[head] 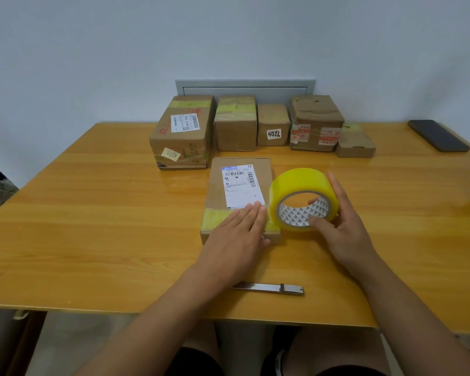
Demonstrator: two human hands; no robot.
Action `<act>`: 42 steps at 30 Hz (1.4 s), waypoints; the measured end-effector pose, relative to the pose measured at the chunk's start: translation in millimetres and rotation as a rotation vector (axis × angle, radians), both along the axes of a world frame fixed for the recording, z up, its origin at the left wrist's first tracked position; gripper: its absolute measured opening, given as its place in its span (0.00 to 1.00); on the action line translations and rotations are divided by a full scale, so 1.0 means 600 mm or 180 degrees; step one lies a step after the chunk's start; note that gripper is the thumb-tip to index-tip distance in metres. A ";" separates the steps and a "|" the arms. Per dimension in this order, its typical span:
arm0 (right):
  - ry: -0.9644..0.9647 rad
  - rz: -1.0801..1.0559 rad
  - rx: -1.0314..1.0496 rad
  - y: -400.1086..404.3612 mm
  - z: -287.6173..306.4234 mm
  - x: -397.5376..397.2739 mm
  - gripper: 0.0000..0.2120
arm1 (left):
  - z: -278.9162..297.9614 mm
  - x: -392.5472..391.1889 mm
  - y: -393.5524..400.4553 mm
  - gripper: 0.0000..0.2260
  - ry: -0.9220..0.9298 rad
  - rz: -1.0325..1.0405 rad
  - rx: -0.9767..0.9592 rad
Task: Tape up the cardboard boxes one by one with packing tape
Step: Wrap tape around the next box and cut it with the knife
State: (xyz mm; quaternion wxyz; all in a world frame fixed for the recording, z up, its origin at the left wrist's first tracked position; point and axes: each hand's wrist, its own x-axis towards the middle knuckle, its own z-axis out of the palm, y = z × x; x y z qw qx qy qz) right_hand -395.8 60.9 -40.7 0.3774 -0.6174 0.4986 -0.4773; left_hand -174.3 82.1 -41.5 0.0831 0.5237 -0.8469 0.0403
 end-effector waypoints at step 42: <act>0.0015 -0.0575 -0.0114 0.002 0.010 -0.012 0.34 | 0.025 -0.005 0.000 0.25 0.0615 -0.0007 0.0007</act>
